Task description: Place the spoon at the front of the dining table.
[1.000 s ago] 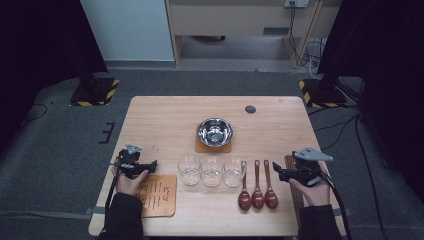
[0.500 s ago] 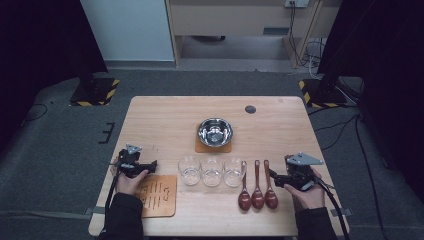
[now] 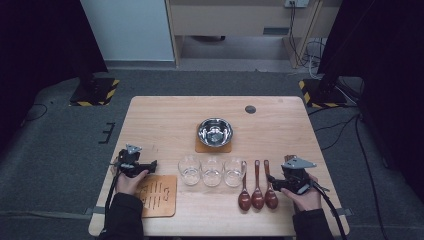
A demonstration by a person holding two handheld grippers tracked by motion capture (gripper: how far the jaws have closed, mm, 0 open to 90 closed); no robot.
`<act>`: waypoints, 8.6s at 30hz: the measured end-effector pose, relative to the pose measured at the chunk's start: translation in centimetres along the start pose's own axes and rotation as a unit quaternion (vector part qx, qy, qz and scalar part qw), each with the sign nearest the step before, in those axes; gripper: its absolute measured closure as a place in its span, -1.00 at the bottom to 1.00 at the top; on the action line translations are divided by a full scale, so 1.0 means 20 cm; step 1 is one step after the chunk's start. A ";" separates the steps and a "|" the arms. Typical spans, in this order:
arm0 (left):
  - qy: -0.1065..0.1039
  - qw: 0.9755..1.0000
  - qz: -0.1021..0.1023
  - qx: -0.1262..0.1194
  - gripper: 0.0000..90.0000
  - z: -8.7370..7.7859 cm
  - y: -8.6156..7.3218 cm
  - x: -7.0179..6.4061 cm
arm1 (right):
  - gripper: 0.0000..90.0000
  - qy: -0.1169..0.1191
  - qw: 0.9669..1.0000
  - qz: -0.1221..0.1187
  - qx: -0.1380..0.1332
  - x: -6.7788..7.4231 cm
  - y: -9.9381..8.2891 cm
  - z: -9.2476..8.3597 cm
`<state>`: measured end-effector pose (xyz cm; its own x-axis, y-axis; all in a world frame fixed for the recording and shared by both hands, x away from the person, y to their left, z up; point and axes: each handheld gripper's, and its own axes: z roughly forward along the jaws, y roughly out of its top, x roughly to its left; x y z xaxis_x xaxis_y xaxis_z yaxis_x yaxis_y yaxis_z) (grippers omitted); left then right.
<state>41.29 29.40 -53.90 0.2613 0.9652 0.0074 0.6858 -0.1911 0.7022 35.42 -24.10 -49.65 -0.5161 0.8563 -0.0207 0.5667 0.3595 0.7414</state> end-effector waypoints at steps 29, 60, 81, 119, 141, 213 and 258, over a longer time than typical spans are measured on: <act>0.002 1.000 -0.003 -0.003 -0.97 0.00 0.00 0.01 | 0.31 0.014 0.997 -0.008 0.074 0.06 -0.05 0.13; 0.002 1.000 -0.002 -0.003 -0.97 0.00 0.00 0.01 | 0.71 0.006 0.997 0.001 0.078 0.01 -0.06 0.11; 0.002 1.000 -0.003 -0.003 -0.96 0.00 0.00 0.01 | 0.67 0.004 0.997 0.007 0.076 0.01 -0.07 0.09; 0.008 1.000 -0.008 -0.009 -0.87 -0.01 0.00 0.01 | 0.82 0.015 0.997 0.018 0.070 0.02 -0.07 0.09; 0.007 0.999 -0.018 -0.037 -0.57 -0.07 0.01 0.01 | 0.82 0.008 0.999 0.027 0.037 -0.02 -0.03 0.01; -0.096 0.968 0.005 -0.231 -0.51 -0.46 0.21 -0.30 | 0.82 -0.009 0.995 0.029 -0.093 -0.02 0.09 -0.18; -0.150 0.950 0.045 -0.269 -0.52 -0.52 0.36 -0.55 | 0.82 0.001 0.984 0.012 -0.180 0.00 0.30 -0.27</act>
<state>36.25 19.22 -41.61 0.5400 0.8393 -0.0633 0.2270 -0.0728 0.9712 35.41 -23.96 -41.63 -0.5062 0.8624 0.0009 0.3153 0.1841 0.9309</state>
